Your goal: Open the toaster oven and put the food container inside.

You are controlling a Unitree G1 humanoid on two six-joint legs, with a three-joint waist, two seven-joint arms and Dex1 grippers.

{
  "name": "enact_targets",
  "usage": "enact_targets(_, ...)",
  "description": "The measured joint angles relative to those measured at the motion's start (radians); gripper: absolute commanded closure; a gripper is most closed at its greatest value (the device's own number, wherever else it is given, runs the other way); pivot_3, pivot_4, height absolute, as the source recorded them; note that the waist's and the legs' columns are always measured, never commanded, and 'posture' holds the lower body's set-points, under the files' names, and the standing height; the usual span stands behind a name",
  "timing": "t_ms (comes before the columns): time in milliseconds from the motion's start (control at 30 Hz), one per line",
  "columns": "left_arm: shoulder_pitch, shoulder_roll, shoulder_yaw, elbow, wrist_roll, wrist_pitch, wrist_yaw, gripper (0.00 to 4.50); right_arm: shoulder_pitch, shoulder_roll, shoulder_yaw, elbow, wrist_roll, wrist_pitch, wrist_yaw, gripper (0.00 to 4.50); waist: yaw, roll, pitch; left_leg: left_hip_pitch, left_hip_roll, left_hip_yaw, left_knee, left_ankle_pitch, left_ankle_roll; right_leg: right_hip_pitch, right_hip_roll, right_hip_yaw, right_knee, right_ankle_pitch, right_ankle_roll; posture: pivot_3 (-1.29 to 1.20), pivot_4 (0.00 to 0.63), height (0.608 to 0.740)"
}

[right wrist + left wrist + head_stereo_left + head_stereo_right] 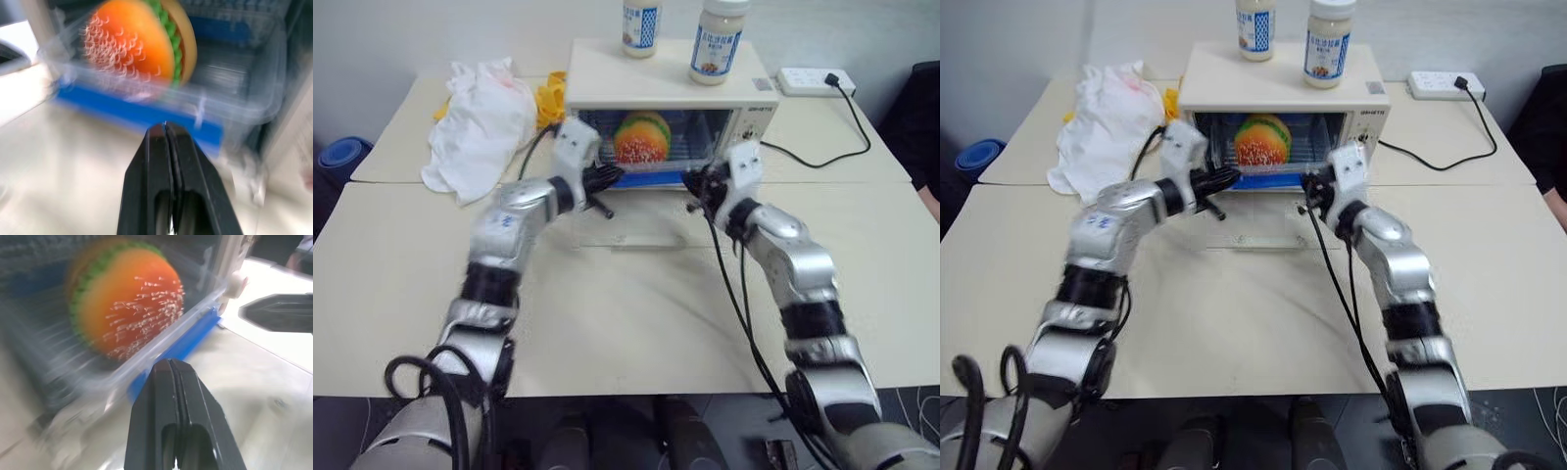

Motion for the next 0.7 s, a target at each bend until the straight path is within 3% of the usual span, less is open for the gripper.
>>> enact_targets(67, 0.028, 0.082, 0.051, -0.058, -0.056, 0.058, -0.059, 3.70, 0.085, -0.027, -0.045, -0.137, 0.071, 0.108, -0.006, 4.50, 0.001, 0.000, 0.000, 0.000, -0.001, -0.001, 0.002, -0.002, 0.003, 0.001, 0.000, -0.001, 0.001, 0.000, 0.000, 0.00, 0.150, 0.740)
enact_targets(200, 0.100, 0.272, 0.096, -0.160, -0.158, 0.109, -0.245, 2.47, 0.269, -0.076, -0.091, -0.342, 0.186, 0.258, -0.004, 4.50, 0.006, 0.000, 0.000, 0.004, -0.002, -0.002, 0.003, -0.002, 0.005, 0.006, 0.000, 0.000, -0.002, 0.000, 0.000, 0.00, 0.150, 0.740)
enact_targets(467, 0.176, 0.532, 0.106, -0.214, -0.268, 0.120, -0.576, 0.02, 0.368, -0.056, -0.082, -0.326, 0.161, 0.268, -0.048, 4.50, 0.004, 0.000, 0.000, 0.012, -0.002, 0.001, 0.000, -0.001, 0.006, 0.010, 0.002, 0.001, -0.001, -0.001, -0.002, 0.00, 0.150, 0.740)
enact_targets(700, 0.168, 0.559, 0.091, -0.248, -0.272, 0.071, -0.616, 0.02, 0.267, -0.012, 0.019, -0.118, 0.067, 0.133, -0.027, 4.50, -0.005, 0.000, 0.000, 0.012, -0.001, 0.001, 0.000, -0.002, 0.007, 0.011, 0.002, 0.002, -0.001, -0.001, -0.002, 0.00, 0.150, 0.740)
